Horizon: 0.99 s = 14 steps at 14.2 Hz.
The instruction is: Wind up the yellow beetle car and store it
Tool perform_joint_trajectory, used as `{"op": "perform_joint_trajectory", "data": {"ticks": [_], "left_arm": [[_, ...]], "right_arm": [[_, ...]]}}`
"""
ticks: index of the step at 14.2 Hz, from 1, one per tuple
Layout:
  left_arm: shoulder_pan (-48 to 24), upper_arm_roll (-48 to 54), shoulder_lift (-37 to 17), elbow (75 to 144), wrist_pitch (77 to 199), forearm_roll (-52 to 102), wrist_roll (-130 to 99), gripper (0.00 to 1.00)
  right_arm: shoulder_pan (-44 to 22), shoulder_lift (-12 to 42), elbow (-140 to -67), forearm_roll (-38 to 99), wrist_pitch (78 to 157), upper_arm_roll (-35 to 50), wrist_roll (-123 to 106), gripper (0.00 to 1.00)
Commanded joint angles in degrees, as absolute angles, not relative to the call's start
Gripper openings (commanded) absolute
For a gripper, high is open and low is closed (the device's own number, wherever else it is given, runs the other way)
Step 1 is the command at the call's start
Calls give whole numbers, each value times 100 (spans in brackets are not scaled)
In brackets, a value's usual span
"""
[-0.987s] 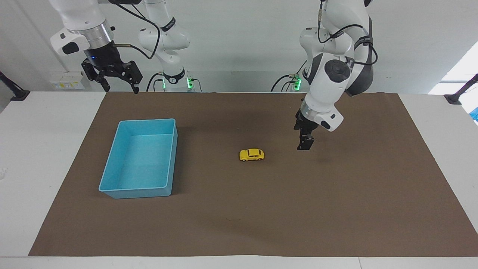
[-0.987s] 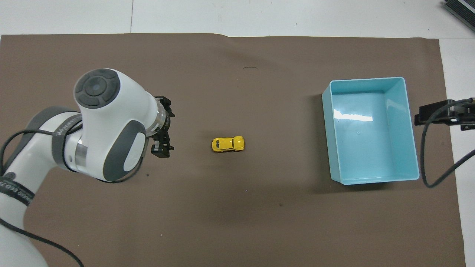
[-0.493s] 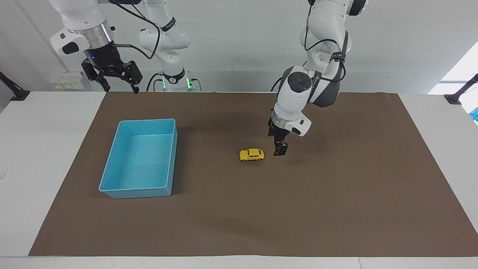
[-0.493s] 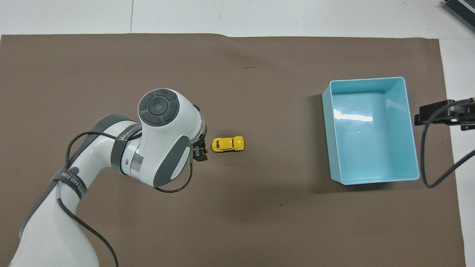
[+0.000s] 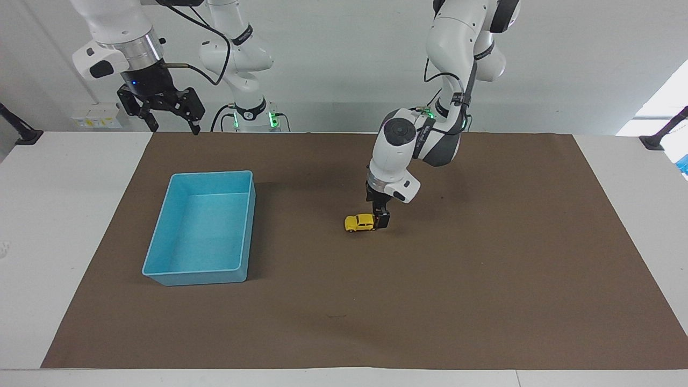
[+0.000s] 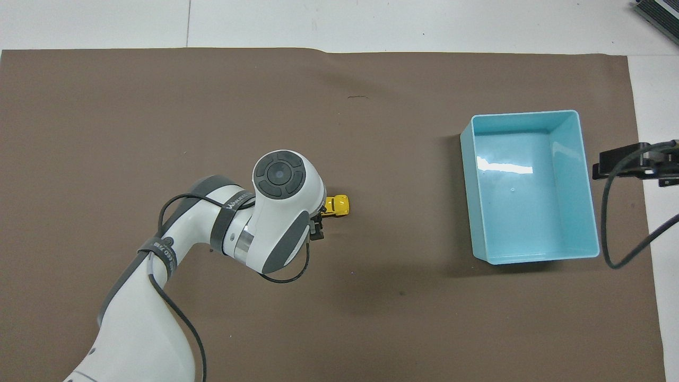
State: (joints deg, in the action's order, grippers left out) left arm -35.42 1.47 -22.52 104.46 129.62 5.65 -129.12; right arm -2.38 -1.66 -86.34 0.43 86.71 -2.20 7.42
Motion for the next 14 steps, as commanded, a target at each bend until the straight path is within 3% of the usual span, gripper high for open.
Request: {"op": "perform_joint_trajectory", "data": {"ticks": [1,5,6,10,11,12,14], "left_arm": [[-3709,53,-2426,10266,13122,589,-13104,100],[-3718,53,-2435,10292,13245,563,-13034,100],[-3718,53,-2435,10309,13271,554,-13025,93],[-3718,53,-2505,10327,13324,554,-12999,91],[-3718,53,-2505,10318,13316,554,-12999,87],[-3718,53,-2505,10327,13315,554,-12999,77],[-3718,44,-2505,10336,13280,528,-12929,42]], "right_arm": [[-167,-229,-8648,88,8640,-202,615,100],[-167,-229,-8648,88,8640,-202,624,100],[-167,-229,-8648,88,8640,-202,615,100],[-167,-229,-8648,88,8640,-202,615,100],[-167,-229,-8648,88,8640,-202,624,100],[-167,-229,-8648,88,8640,-202,624,100],[-167,-229,-8648,88,8640,-202,615,100]]}}
